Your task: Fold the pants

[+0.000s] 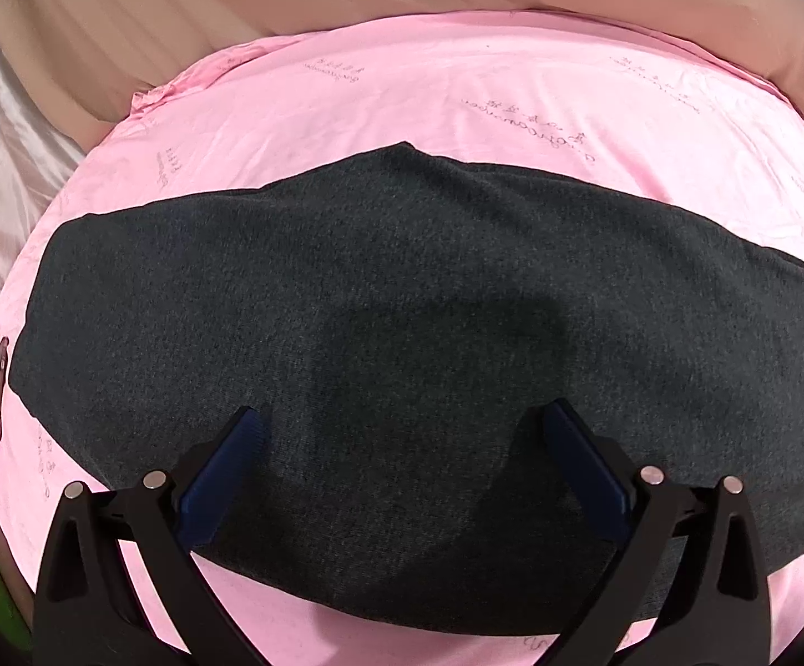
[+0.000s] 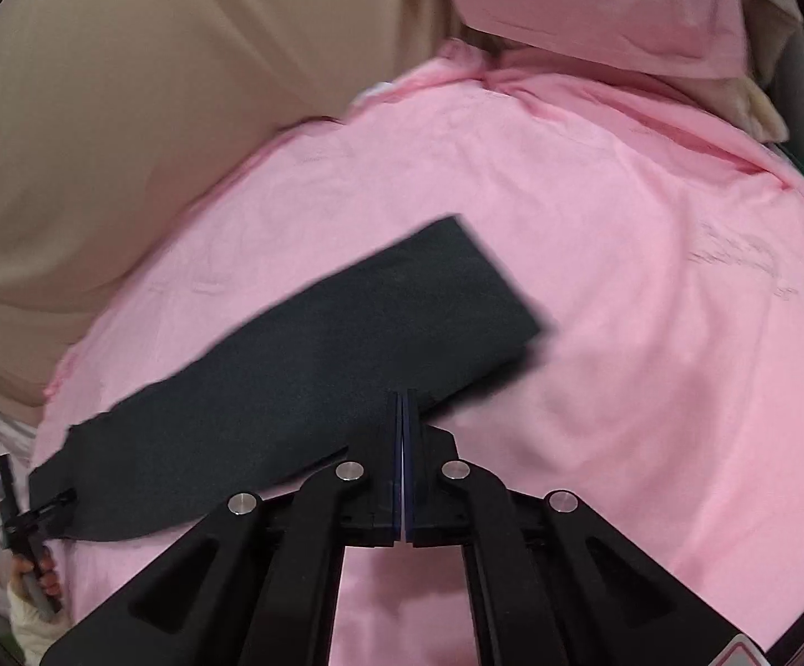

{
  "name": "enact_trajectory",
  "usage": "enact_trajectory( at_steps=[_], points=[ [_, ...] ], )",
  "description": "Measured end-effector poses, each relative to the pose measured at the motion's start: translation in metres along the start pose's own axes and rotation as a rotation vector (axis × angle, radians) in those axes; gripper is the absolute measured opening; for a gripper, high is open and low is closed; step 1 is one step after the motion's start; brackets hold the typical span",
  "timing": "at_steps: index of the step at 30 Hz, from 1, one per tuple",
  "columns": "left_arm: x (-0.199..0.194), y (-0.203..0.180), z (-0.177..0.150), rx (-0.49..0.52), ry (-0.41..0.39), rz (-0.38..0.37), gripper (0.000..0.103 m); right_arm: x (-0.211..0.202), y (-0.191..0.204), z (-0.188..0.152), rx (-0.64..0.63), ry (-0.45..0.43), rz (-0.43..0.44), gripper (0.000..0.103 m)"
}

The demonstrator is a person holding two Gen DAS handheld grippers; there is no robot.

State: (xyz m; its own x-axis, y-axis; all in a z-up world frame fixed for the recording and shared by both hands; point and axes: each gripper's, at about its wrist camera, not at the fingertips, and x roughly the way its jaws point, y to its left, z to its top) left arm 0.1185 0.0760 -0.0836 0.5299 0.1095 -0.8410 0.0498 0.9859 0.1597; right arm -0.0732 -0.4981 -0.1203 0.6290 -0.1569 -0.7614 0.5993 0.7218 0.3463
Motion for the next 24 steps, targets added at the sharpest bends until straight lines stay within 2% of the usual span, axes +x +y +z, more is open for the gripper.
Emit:
enact_trajectory(
  at_steps=[2,4,5,6,10,16,19,20,22,23,24],
  points=[
    [-0.001,-0.002,0.0,0.005,-0.001,0.006,0.098,-0.008,-0.014,-0.003,0.065,-0.019,0.081,0.004],
    [-0.002,-0.003,-0.001,0.004,0.001,0.012,0.098,-0.019,-0.021,-0.001,0.097,-0.062,0.089,0.023],
    [-0.002,-0.002,-0.001,0.003,0.0,0.014,0.098,-0.02,-0.023,0.002,0.109,-0.074,0.091,0.045],
    [-0.004,-0.004,-0.002,0.003,-0.002,0.018,0.098,-0.017,-0.024,0.005,0.118,-0.07,0.094,0.052],
    [-0.007,-0.006,-0.004,0.0,-0.005,0.025,0.098,0.008,-0.021,0.015,0.13,-0.012,0.101,0.052],
    [-0.008,-0.003,-0.007,-0.007,0.0,0.006,0.098,0.019,-0.008,0.021,0.118,-0.037,0.088,0.053],
    [-0.007,-0.002,-0.006,-0.005,-0.004,-0.005,0.098,0.019,-0.002,0.02,0.095,-0.052,0.064,0.049],
    [-0.007,-0.001,-0.006,-0.005,-0.005,-0.009,0.098,0.018,-0.001,0.02,0.091,-0.057,0.056,0.039],
    [-0.006,0.001,-0.006,-0.006,-0.006,-0.02,0.098,0.017,0.0,0.02,0.096,-0.05,0.073,0.027],
    [-0.006,0.002,-0.006,-0.006,-0.007,-0.026,0.098,0.019,0.001,0.021,0.101,-0.043,0.082,0.013],
    [-0.005,0.003,-0.006,-0.007,-0.008,-0.035,0.098,0.021,0.003,0.021,0.099,-0.036,0.082,0.011]
  ],
)
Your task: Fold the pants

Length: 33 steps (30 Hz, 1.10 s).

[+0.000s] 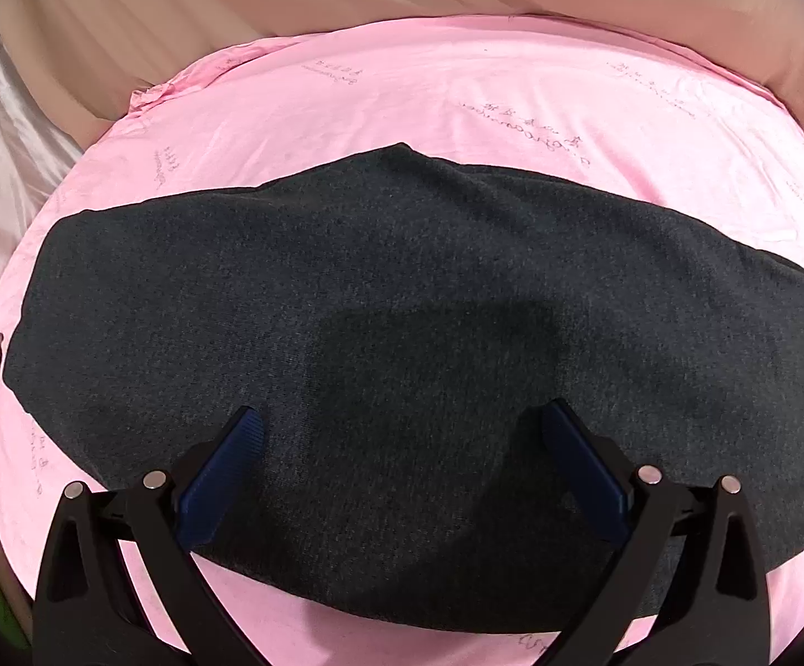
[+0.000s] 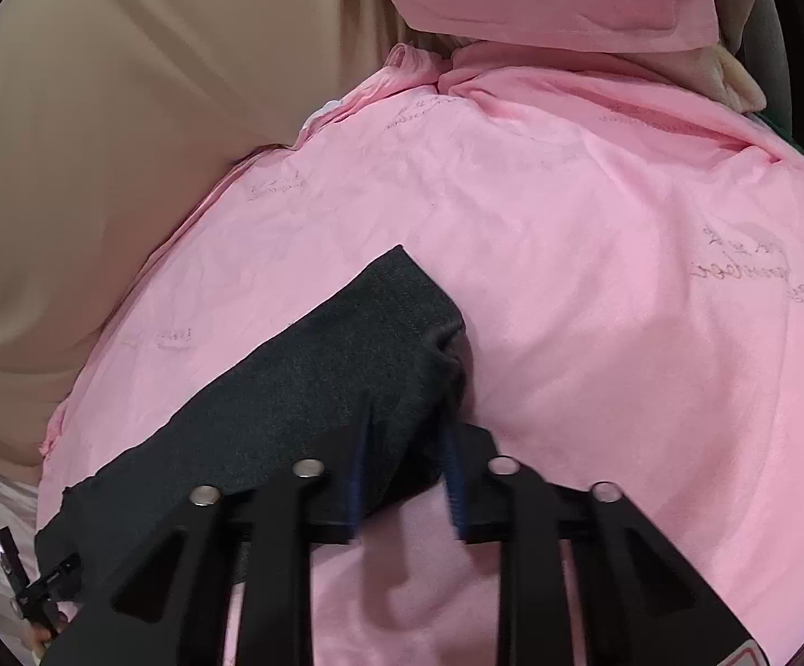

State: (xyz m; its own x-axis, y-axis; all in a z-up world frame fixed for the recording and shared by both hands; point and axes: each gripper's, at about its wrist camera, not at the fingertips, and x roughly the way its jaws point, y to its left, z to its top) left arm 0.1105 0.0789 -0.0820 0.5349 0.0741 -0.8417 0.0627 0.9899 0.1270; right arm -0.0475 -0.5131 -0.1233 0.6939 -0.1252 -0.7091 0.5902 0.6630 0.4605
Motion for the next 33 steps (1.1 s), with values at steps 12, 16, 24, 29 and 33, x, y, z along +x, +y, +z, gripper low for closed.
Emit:
enact_trajectory(
  at_steps=[12,16,24,29,33],
  points=[
    [-0.007,0.027,-0.002,0.002,-0.019,-0.099,0.098,-0.051,0.111,0.0,-0.094,-0.112,0.114,0.009],
    [-0.024,0.057,-0.004,-0.031,-0.068,-0.123,0.098,-0.059,0.204,-0.011,-0.242,-0.114,0.227,0.009],
    [-0.047,0.134,-0.014,-0.105,-0.146,-0.058,0.098,0.004,0.391,-0.099,-0.548,0.089,0.452,0.009],
    [-0.044,0.174,-0.028,-0.16,-0.142,-0.033,0.098,0.071,0.437,-0.206,-0.735,0.348,0.431,0.015],
    [-0.036,0.197,-0.037,-0.206,-0.121,-0.025,0.098,0.055,0.421,-0.23,-0.775,0.363,0.379,0.019]
  ],
)
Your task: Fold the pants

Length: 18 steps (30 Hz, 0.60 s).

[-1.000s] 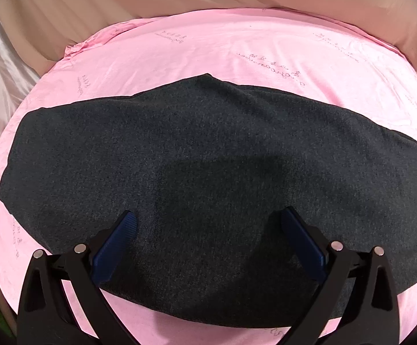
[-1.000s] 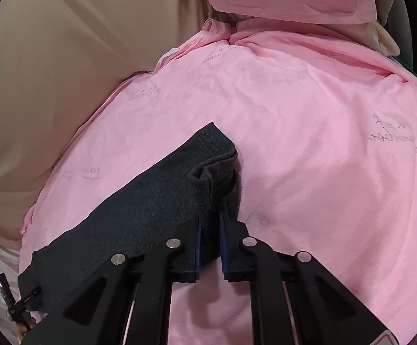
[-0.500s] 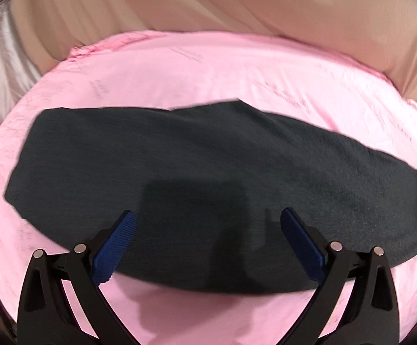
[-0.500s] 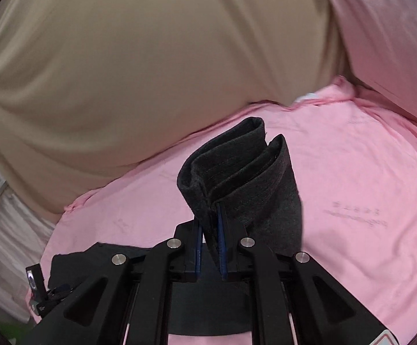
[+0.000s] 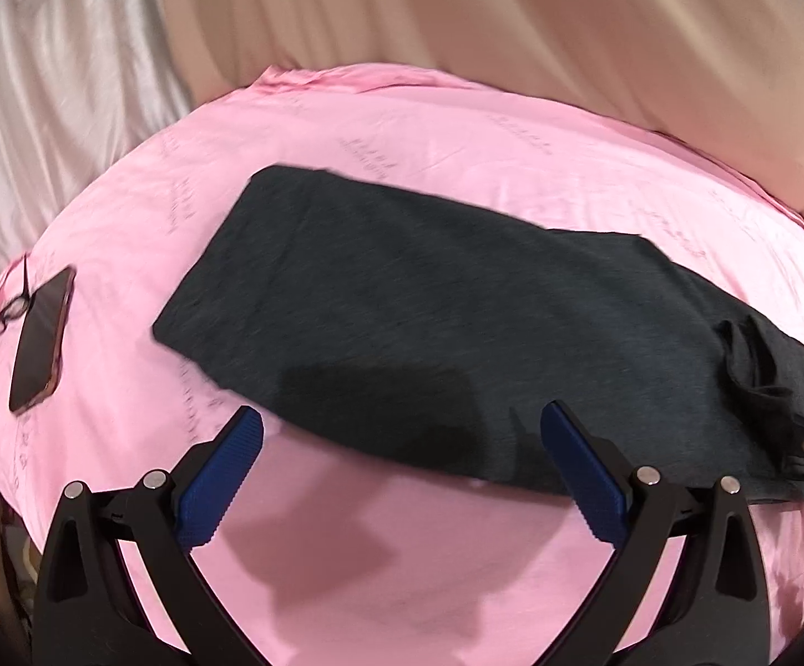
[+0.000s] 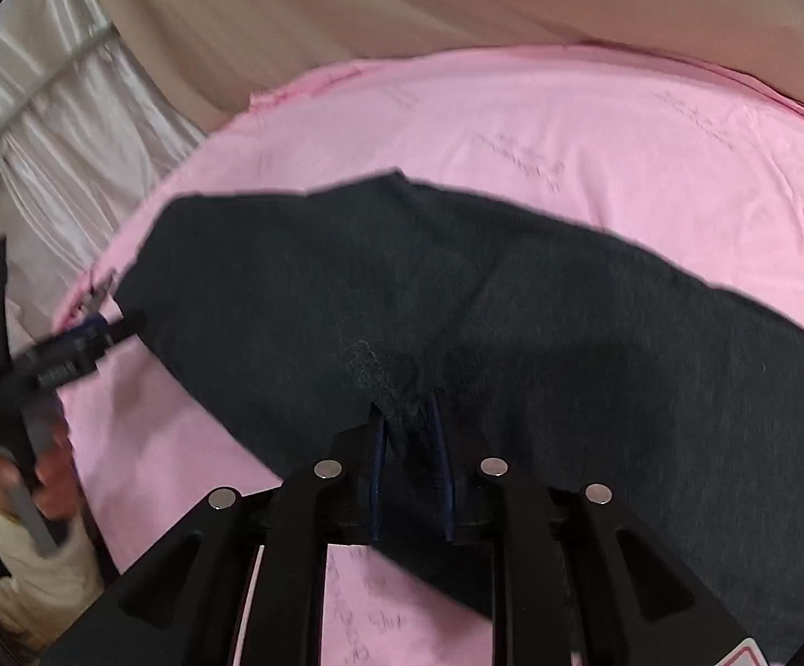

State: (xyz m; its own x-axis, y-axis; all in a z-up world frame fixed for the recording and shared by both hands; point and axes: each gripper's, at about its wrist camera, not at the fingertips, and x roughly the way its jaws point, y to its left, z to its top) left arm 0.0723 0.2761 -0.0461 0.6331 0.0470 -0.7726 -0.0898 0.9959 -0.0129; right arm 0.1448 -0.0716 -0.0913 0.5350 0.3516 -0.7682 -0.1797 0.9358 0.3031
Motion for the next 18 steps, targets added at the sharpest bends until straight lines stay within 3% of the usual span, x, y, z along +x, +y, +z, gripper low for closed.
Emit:
enact_trajectory(
  at_steps=[1,2,3,5,7,11,14,17,18],
  points=[
    [0.001,0.004,-0.001,-0.007,0.001,0.001,0.098,-0.023,-0.006,-0.004,0.017,-0.051,-0.011,0.021],
    [0.001,0.008,-0.002,-0.012,0.0,0.002,0.098,-0.043,-0.016,-0.007,0.039,-0.098,-0.043,0.033],
    [0.001,0.009,-0.003,-0.016,-0.001,0.001,0.098,-0.072,-0.036,-0.014,0.083,-0.159,-0.103,0.053],
    [0.002,0.01,-0.004,-0.029,0.0,-0.013,0.098,-0.109,-0.071,-0.029,0.161,-0.225,-0.199,0.064],
    [0.002,0.007,-0.005,-0.038,0.005,-0.03,0.098,-0.133,-0.115,-0.05,0.281,-0.217,-0.279,0.064],
    [0.005,-0.01,-0.003,-0.042,0.017,-0.065,0.098,-0.132,-0.177,-0.087,0.453,-0.174,-0.276,0.065],
    [0.006,-0.023,-0.005,-0.034,0.043,-0.088,0.098,-0.114,-0.192,-0.101,0.5,-0.14,-0.203,0.065],
    [-0.001,-0.034,-0.008,-0.01,0.042,-0.071,0.098,-0.102,-0.18,-0.107,0.45,-0.154,-0.167,0.066],
    [-0.003,-0.036,-0.009,-0.005,0.039,-0.061,0.098,-0.098,-0.174,-0.107,0.431,-0.151,-0.128,0.058]
  ],
)
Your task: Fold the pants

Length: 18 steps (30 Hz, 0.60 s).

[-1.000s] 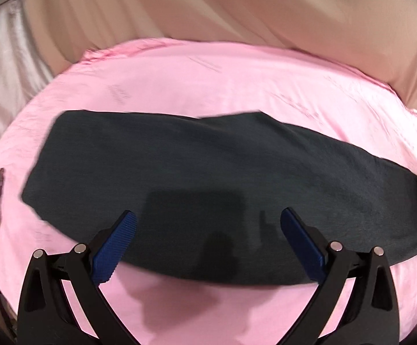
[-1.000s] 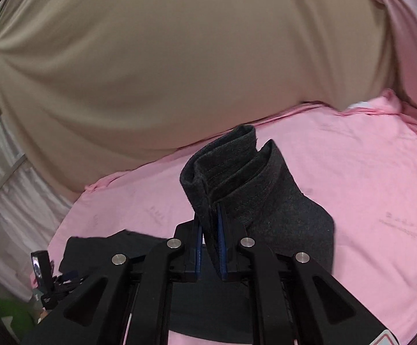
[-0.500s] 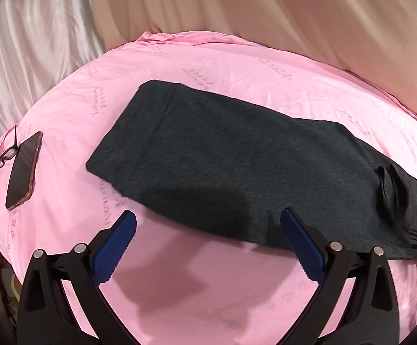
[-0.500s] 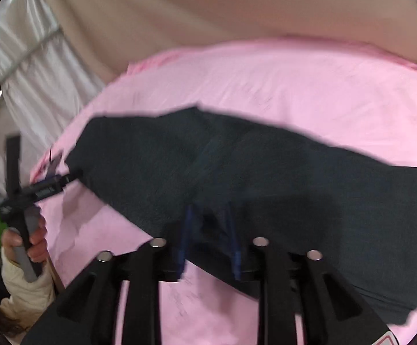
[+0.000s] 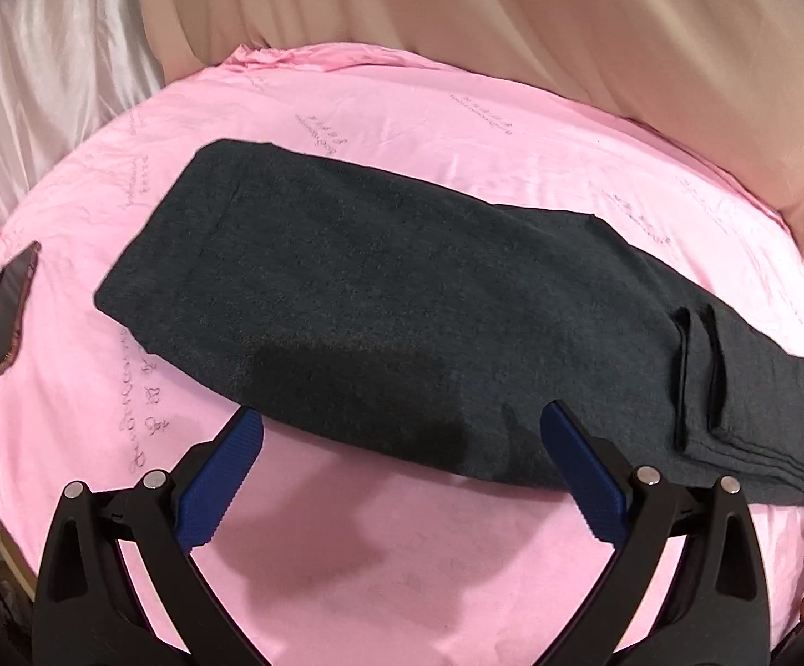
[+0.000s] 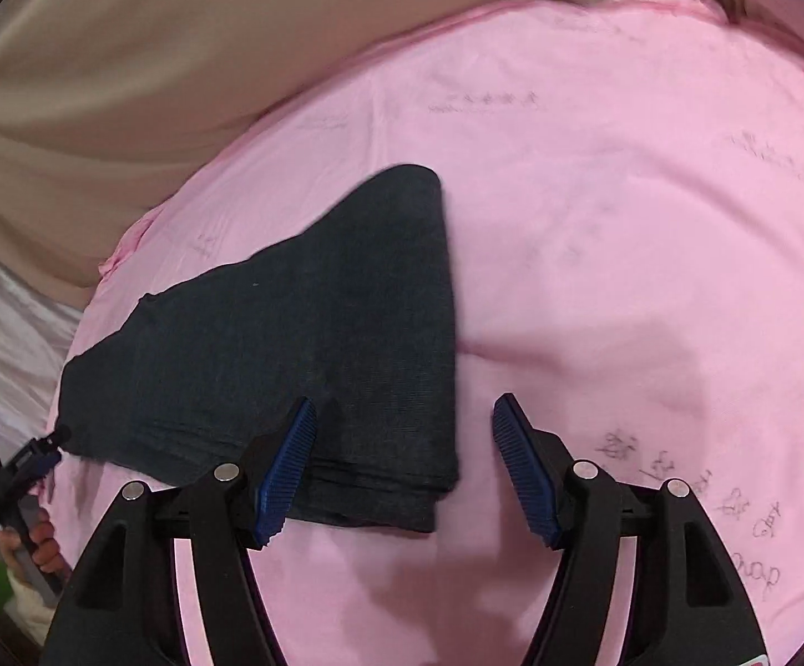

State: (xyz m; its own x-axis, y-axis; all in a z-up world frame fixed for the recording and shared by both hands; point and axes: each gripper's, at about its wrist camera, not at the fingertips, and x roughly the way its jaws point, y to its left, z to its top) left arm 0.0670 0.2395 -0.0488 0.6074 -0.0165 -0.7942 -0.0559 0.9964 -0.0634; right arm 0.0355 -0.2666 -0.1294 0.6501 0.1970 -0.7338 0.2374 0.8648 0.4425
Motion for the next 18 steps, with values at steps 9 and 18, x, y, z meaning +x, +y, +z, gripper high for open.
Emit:
enact_trajectory(
  at_steps=[9,18],
  points=[
    [-0.009,-0.015,0.001,-0.01,0.017,0.031,0.098,-0.023,0.024,0.012,-0.114,-0.085,-0.064,0.011],
    [-0.014,-0.029,-0.005,0.022,0.029,0.053,0.098,-0.072,-0.041,0.016,-0.095,-0.121,-0.186,0.009]
  ],
)
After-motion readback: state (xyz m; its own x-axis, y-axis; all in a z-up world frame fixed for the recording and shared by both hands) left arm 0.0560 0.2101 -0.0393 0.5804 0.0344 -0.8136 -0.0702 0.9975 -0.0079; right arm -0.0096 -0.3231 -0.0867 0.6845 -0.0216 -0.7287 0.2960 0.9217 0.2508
